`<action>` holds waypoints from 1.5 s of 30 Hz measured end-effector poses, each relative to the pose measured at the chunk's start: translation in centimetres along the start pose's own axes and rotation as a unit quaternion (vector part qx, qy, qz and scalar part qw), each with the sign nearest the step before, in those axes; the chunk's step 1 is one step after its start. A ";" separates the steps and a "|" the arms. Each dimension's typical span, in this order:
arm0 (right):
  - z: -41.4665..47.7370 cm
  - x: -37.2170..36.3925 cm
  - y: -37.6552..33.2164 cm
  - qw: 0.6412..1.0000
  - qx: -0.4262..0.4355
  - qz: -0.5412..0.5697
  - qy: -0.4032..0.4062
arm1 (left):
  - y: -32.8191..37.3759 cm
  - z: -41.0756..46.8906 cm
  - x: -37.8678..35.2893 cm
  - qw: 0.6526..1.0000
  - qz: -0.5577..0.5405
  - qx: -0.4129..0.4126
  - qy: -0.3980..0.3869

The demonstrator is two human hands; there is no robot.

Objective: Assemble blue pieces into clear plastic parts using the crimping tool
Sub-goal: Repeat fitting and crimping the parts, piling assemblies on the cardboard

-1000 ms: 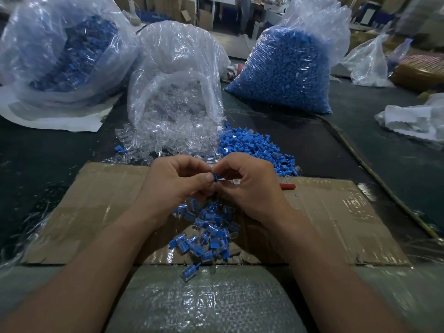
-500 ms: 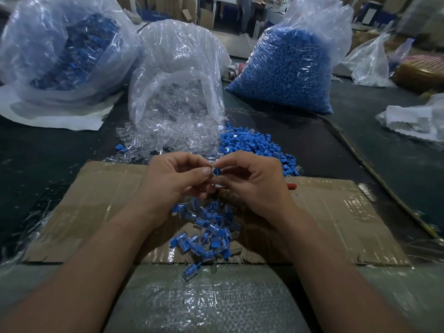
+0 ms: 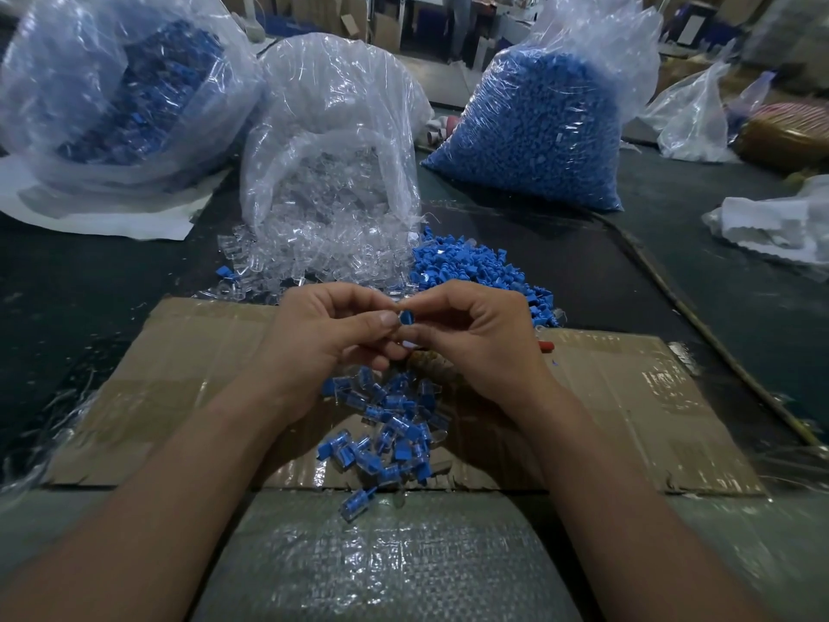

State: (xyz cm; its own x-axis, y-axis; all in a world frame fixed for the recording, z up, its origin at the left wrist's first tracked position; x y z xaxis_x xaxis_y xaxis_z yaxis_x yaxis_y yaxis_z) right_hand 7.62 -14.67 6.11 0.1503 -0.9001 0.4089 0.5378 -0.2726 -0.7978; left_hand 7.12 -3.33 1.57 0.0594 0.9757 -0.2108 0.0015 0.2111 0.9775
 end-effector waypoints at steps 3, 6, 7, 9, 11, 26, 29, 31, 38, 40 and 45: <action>0.1 -0.1 0.2 1.000 -0.013 0.012 -0.010 | 0.1 0.0 0.1 1.000 -0.006 -0.002 0.005; -0.1 -0.4 0.1 0.999 -0.012 0.015 -0.030 | 0.0 0.0 0.1 1.000 -0.006 -0.001 0.005; -0.1 -0.4 0.0 0.999 -0.007 0.018 -0.031 | 0.0 0.0 0.1 1.000 -0.005 -0.001 0.005; -0.2 -0.3 -0.2 1.000 0.007 0.010 -0.026 | 0.0 0.0 0.1 1.000 -0.001 0.001 0.004; -0.2 -0.3 -0.2 1.000 0.009 0.002 -0.020 | -0.1 0.0 0.1 1.000 0.004 0.007 0.000; -0.2 -0.4 -0.3 1.000 0.023 -0.007 -0.015 | -0.4 0.3 0.3 0.998 0.057 0.006 0.009; -0.2 -0.3 -0.7 0.999 0.038 -0.016 -0.010 | -0.3 0.4 0.5 0.999 0.038 -0.002 0.018; -0.2 -0.1 -0.9 0.999 0.050 -0.020 0.006 | -0.1 0.3 0.6 0.999 0.025 -0.009 0.022; -0.3 0.0 -1.3 0.994 0.091 -0.048 0.041 | -0.2 0.3 0.9 1.000 -0.004 -0.005 0.024; -0.3 0.2 -1.2 0.994 0.091 -0.049 0.042 | -0.2 0.3 0.8 1.000 -0.017 -0.003 0.021; -0.3 0.2 -1.1 0.995 0.088 -0.041 0.034 | -0.3 0.3 0.6 1.000 -0.021 0.002 0.019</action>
State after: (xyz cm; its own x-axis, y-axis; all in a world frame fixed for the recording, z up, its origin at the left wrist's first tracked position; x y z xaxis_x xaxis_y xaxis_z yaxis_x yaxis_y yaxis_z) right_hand 6.83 -14.68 6.97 0.0462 -0.8998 0.4338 0.6837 -0.2881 -0.6705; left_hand 7.49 -2.85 1.17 0.0207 0.9675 -0.2519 0.0070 0.2518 0.9678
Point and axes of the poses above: each hand's wrist, its own z-axis towards the middle knuckle, its own x-axis out of the back of the hand, y = z × x, the point moved 10 cm from there along z, towards the middle knuckle, and after that the axes turned 2 degrees about y, right-handed, at the moved point
